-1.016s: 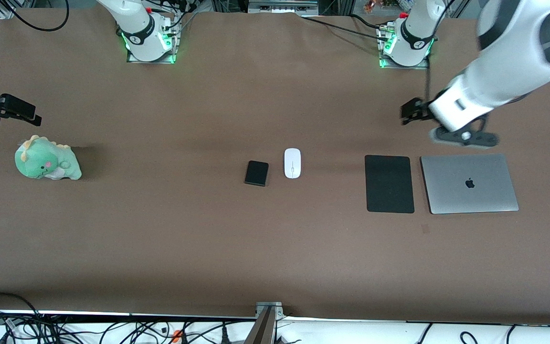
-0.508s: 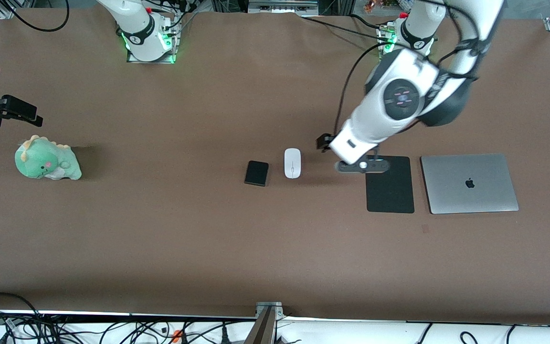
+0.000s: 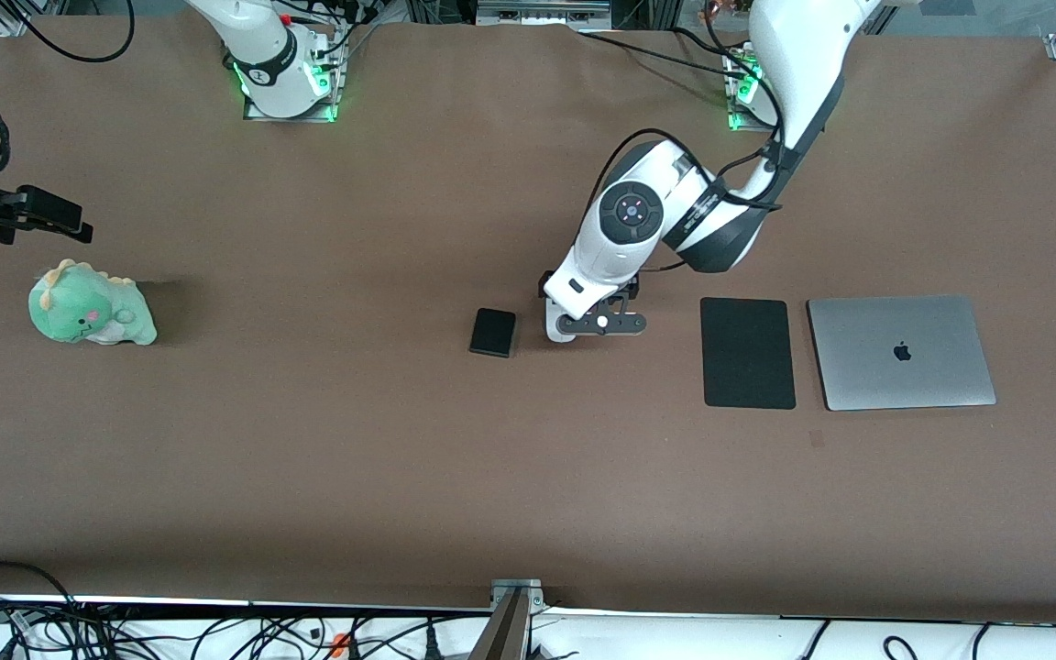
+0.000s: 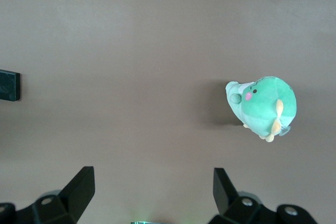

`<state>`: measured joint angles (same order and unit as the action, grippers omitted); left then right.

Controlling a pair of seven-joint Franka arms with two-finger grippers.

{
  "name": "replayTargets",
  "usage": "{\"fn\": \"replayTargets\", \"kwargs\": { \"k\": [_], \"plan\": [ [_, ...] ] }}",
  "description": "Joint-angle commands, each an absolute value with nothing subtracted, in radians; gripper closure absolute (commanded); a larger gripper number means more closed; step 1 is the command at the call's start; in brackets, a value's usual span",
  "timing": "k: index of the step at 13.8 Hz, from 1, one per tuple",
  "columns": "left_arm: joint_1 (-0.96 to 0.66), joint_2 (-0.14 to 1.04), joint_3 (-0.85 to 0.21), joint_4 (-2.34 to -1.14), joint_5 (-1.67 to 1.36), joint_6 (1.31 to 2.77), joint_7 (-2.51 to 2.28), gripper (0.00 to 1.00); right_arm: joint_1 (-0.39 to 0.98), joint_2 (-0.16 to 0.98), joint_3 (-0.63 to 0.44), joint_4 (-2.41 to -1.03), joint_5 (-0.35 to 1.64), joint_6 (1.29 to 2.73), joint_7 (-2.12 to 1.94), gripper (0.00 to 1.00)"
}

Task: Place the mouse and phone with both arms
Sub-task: 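Reach the left gripper down to the white mouse and grasp it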

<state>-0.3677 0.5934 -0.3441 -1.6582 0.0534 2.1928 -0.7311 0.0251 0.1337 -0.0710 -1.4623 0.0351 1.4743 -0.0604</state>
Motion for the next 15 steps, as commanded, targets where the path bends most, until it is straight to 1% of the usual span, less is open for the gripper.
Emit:
{"fn": "replayTargets", "kwargs": {
  "k": [1,4,8,11,13,15],
  "plan": [
    [-0.402,0.662,-0.337,-1.638,0.119,2.249,-0.744,0.0,0.067,0.146,-0.069,-1.473,0.035,1.471,0.035,0.0],
    [-0.423,0.709,-0.334,-1.638,0.129,2.322,-0.771,0.0,0.135,0.173,-0.069,-1.474,0.038,1.477,0.153,0.0],
    [-0.433,0.73,-0.328,-1.641,0.202,2.329,-0.791,0.0,0.216,0.213,-0.069,-1.473,0.041,1.511,0.268,0.0],
    [-0.46,0.776,-0.328,-1.638,0.294,2.335,-0.865,0.0,0.244,0.253,-0.069,-1.474,0.043,1.543,0.275,0.0],
    [-0.46,0.791,-0.328,-1.635,0.31,2.391,-0.887,0.0,0.249,0.276,-0.067,-1.474,0.044,1.563,0.276,0.0],
    [-0.46,0.798,-0.325,-1.635,0.31,2.399,-0.887,0.0,0.265,0.301,-0.067,-1.474,0.045,1.592,0.285,0.0]
  ]
}}
